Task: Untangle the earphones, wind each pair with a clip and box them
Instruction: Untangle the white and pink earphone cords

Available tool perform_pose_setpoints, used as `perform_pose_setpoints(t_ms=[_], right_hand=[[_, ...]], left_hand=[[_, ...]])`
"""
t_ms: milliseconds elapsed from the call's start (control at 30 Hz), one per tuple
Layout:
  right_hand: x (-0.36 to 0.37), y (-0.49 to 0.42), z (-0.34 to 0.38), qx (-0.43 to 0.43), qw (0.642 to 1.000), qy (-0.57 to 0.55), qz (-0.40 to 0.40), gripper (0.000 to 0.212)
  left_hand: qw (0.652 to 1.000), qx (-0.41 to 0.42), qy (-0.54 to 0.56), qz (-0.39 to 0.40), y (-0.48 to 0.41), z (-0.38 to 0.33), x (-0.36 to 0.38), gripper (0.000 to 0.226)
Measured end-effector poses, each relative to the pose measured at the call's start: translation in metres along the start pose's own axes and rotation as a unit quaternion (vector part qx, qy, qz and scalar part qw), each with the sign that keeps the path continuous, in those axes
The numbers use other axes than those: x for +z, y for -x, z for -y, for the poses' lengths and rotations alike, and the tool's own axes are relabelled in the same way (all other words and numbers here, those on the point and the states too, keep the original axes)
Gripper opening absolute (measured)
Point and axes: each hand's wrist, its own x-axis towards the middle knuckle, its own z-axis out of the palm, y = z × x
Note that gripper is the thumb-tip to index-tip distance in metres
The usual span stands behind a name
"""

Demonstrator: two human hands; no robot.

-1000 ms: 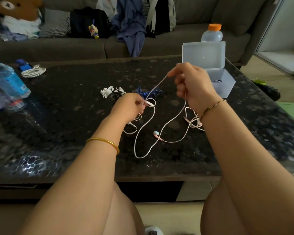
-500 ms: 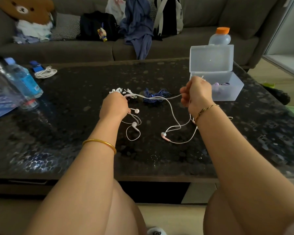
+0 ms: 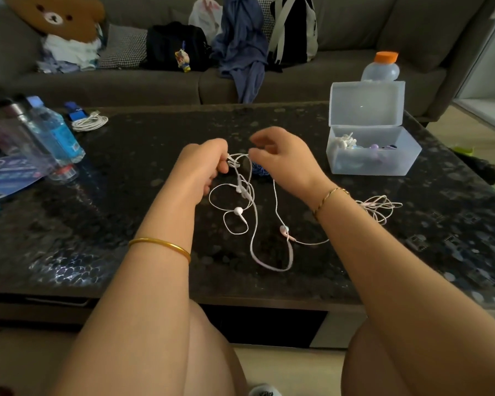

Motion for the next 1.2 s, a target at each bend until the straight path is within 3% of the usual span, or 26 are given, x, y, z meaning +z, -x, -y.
perform_pose_setpoints(t_ms=[100,200,300,400,533,733,867,1000,1100,1200], right_hand=[[0.003,0.004,0.010,0.019,0.984,-0.158,0.081,0.035],[0.003,0.007,0.011,0.073,0.941,-0.298,0.145,0.018],[-0.002,0.005,0.006,0.087,0.943,-0.292,0.134,0.010],[-0.007,0.001,-0.004,0.134,0.935,-0.308,0.116,0.021],[0.000,0.005,-0.013,0.189,0.916,-0.314,0.164,0.025],[0.005,0.013,-0.012,0.211,0.891,-0.328,0.230,0.018],[0.003,0.018,-0.011,0.183,0.904,-0.257,0.288,0.019],[-0.009,0.017,-0.004,0.132,0.931,-0.248,0.232,0.016],[-0.020,0.014,-0.002,0.117,0.943,-0.253,0.182,0.014],[-0.025,0.014,-0.003,0.124,0.952,-0.239,0.146,0.015]], left_hand=[[0.992,-0.004,0.081,0.094,-0.004,0.003,-0.008,0.019],[0.968,0.000,0.191,0.165,-0.007,0.011,-0.011,0.020],[0.913,-0.019,0.333,0.233,-0.009,0.014,-0.013,0.027],[0.847,-0.024,0.457,0.269,-0.007,0.011,-0.009,0.029],[0.804,-0.018,0.521,0.286,-0.007,0.007,0.000,0.023],[0.819,0.034,0.526,0.226,-0.008,0.005,0.012,0.016],[0.848,0.093,0.500,0.151,-0.011,0.006,0.013,0.012],[0.935,0.185,0.296,0.059,-0.011,0.012,0.015,0.014],[0.950,0.239,0.196,0.037,-0.010,0.013,0.018,0.016],[0.947,0.200,0.249,0.048,-0.007,0.009,0.017,0.015]])
